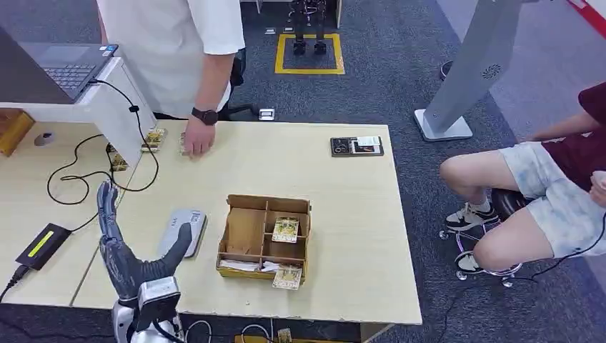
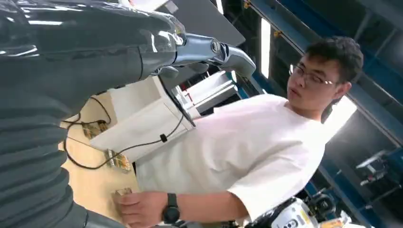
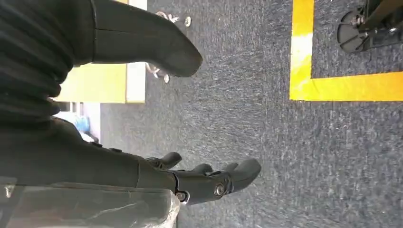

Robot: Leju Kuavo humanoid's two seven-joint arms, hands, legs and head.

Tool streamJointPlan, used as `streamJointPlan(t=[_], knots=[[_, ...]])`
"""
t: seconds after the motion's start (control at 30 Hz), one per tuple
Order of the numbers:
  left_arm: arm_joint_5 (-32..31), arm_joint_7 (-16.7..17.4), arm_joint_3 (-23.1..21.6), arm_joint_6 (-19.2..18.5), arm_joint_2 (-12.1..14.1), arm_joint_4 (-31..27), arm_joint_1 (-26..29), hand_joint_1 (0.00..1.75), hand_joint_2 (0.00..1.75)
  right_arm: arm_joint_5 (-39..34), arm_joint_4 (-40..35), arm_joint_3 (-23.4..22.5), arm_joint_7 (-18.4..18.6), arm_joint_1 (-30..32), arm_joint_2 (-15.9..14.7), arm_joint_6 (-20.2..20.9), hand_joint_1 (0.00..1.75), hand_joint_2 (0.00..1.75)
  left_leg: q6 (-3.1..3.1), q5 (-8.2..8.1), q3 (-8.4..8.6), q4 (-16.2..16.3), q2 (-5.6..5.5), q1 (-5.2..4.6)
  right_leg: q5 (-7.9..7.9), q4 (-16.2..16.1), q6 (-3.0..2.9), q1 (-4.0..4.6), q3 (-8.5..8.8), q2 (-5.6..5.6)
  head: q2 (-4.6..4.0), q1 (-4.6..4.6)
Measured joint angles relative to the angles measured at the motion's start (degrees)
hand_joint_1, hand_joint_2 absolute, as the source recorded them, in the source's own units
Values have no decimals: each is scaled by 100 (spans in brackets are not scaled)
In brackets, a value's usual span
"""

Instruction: Pass the card to the sensor for recognition and then transmit it.

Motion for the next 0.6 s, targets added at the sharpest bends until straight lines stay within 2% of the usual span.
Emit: streamJointPlan(t=[0.23, 0.6], knots=[[120, -57, 112, 2, -70, -324, 330, 0, 175, 7, -293, -103, 4, 36, 166, 88, 0, 175, 0, 0, 0, 0, 0, 0, 0, 0, 0, 0, 0, -2, 0, -2], [53, 15, 114, 2, -68, -462, 583, 0, 175, 22, -726, -221, 57, 75, 414, 326, 0, 175, 0, 0, 1, 0, 0, 0, 0, 0, 0, 0, -1, -2, 0, 0]])
